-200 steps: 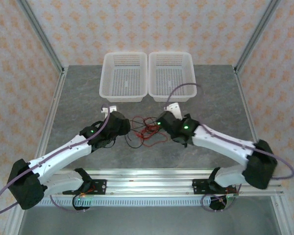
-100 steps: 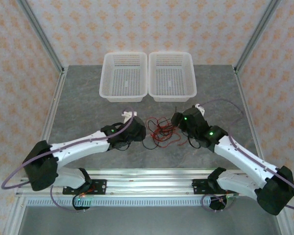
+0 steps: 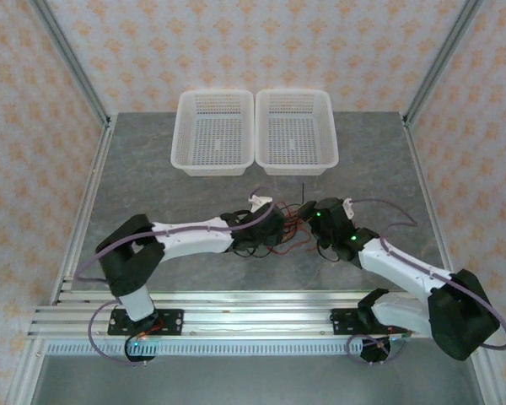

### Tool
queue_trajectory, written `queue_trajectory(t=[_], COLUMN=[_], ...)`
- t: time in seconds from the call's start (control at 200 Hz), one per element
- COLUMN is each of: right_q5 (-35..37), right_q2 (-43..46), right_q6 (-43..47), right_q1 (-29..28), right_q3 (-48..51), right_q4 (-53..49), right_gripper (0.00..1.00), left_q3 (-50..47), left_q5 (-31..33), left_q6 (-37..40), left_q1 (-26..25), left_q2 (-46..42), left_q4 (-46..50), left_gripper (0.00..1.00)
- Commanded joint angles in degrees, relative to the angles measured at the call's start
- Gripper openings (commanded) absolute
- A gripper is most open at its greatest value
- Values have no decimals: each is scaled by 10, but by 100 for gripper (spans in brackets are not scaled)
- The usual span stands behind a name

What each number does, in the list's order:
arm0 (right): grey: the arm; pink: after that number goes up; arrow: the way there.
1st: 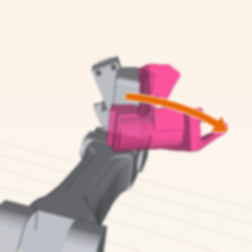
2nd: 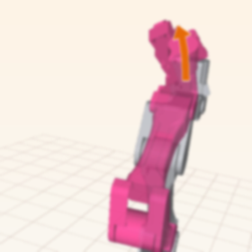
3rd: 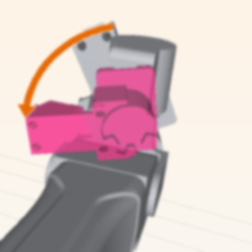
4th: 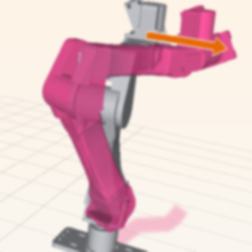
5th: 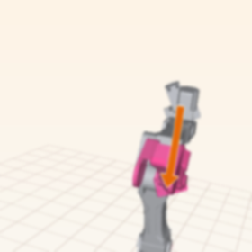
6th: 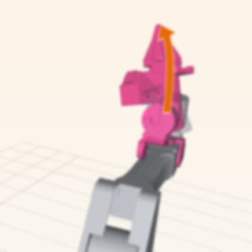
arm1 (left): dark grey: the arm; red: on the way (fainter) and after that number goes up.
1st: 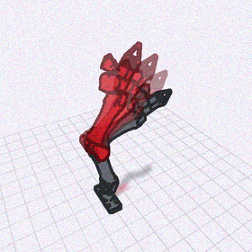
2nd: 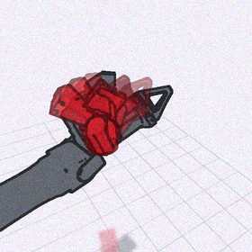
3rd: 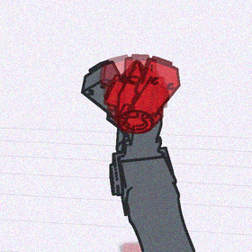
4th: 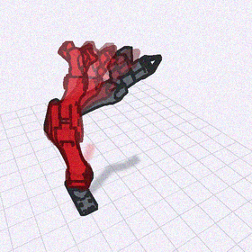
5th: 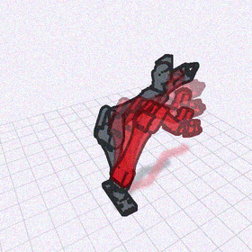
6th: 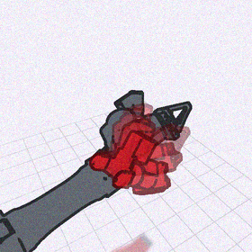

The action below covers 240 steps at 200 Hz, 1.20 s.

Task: Untangle the cables

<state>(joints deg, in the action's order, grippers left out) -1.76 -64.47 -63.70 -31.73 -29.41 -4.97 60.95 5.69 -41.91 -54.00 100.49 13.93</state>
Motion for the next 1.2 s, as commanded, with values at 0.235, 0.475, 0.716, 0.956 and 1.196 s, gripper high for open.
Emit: queue_trajectory(t=[0.235,0.475,0.716,0.956,1.196], right_q5=[68,121,214,243,252], right_q2=[-78,-96,-68,-39,-37], right_q6=[57,127,177,197,250], right_q1=[55,95,98,98,97], right_q3=[5,11,-12,-7,-39], right_q4=[34,2,-86,-122,-156], right_gripper=[75,57,51,41,32], left_q3=[-4,-93,-156,-152,-129], left_q5=[87,122,156,182,206], left_q6=[-2,-18,-24,-20,-21], left_q1=[21,69,121,132,133], left_q2=[67,-2,-84,-156,-231], left_q4=[41,51,74,112,173], left_gripper=[63,63,63,64,73])
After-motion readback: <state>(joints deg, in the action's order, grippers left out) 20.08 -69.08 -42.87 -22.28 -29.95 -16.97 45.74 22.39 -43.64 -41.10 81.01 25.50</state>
